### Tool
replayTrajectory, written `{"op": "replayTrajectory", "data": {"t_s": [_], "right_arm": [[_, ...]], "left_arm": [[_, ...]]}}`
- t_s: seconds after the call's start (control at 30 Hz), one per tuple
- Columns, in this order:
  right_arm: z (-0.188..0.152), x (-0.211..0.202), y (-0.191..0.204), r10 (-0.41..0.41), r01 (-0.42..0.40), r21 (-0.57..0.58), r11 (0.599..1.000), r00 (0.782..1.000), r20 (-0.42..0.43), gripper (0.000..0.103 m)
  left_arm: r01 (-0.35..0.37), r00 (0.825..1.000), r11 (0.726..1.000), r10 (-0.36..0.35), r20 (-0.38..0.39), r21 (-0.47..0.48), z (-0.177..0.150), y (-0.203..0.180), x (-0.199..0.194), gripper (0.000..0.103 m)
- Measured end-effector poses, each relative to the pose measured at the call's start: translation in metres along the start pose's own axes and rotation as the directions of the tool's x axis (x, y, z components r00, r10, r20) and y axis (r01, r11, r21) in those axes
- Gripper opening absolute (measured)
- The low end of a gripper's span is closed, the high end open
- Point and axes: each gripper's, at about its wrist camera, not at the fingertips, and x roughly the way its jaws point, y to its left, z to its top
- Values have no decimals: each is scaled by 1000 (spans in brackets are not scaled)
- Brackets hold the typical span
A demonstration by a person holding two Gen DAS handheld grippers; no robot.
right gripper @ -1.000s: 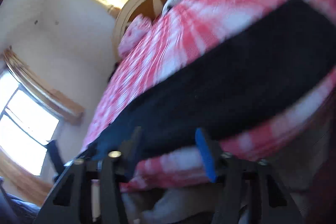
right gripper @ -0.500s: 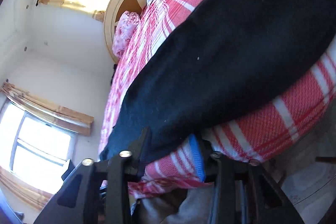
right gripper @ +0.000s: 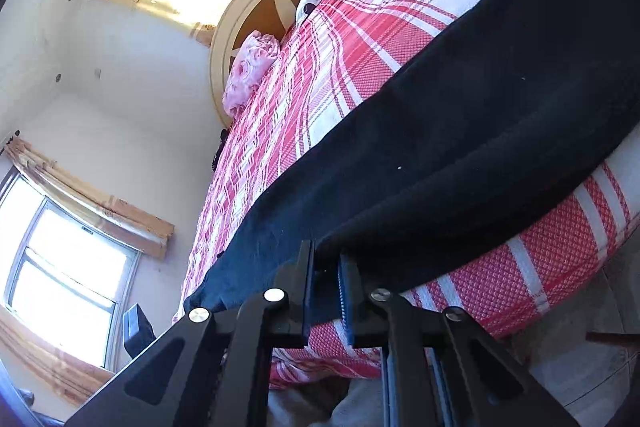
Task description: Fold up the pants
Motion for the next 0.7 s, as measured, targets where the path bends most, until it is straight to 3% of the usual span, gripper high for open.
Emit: {"op": "replayTrajectory", "data": {"t_s": [0.07,0.17,0.33,0.47,0.53,0.63,0.67,0.7], "right_arm": [[-2,0,-5,6,-6,21,1000,1000,4,13],[-4,2,-13,18,-18,47,999,1000,-2,13],[-9,0,-16,67,-66,78,995,998,-11,13],[-15,-3,-14,91,-87,82,993,995,-45,20],[-23,-2,-9,109,-103,73,992,991,-81,23],[-21,0,13,51,-53,-23,998,994,-92,23],[-21,-1,23,55,-61,-71,996,995,-87,23],[-20,0,35,55,-66,-130,989,995,-85,23]], "left_arm": [[62,998,998,-62,5,-27,1,3,-3,30],[68,998,998,-68,10,-6,0,3,-7,19],[111,993,994,-111,37,2,-7,10,-25,13],[136,990,991,-136,46,15,-12,18,-38,13],[93,995,994,-94,23,52,-15,14,-35,17],[141,990,990,-141,15,11,-16,20,-34,18],[152,988,988,-152,26,-21,-14,26,-36,23],[144,989,988,-142,35,-49,-11,31,-37,35]]}}
